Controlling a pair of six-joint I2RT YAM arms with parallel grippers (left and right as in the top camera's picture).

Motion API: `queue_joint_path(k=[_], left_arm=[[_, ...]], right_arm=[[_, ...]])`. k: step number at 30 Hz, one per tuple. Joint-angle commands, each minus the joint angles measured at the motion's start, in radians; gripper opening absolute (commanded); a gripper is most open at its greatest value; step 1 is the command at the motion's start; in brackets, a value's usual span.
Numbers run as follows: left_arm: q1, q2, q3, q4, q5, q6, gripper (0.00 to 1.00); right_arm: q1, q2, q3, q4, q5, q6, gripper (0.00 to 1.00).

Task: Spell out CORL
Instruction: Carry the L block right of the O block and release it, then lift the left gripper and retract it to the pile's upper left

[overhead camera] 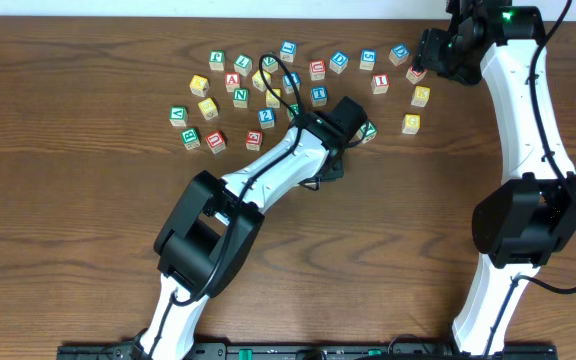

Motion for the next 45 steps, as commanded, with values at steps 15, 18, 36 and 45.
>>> queue_joint_path(k=[15, 18, 36, 45], left_arm=[[0.172, -0.515, -0.002, -0.188, -0.017, 0.183, 0.52], [0.23, -0.536, -0.002, -0.244, -0.017, 0.201, 0.52], [0.499, -0.548, -0.002, -0.343, -0.016, 0.349, 0.54], [0.508, -0.545, -0.002, -0.332, -0.016, 0.354, 0.53]], right_arm=[[0.003, 0.008, -0.003, -0.005, 0.003, -0.009, 0.71], [0.017, 0.008, -0.003, -0.006, 0.003, -0.009, 0.71], [0.137, 0.008, -0.003, -0.02, 0.0, -0.016, 0.79], [0.199, 0.008, -0.003, -0.02, 0.0, -0.016, 0.8]])
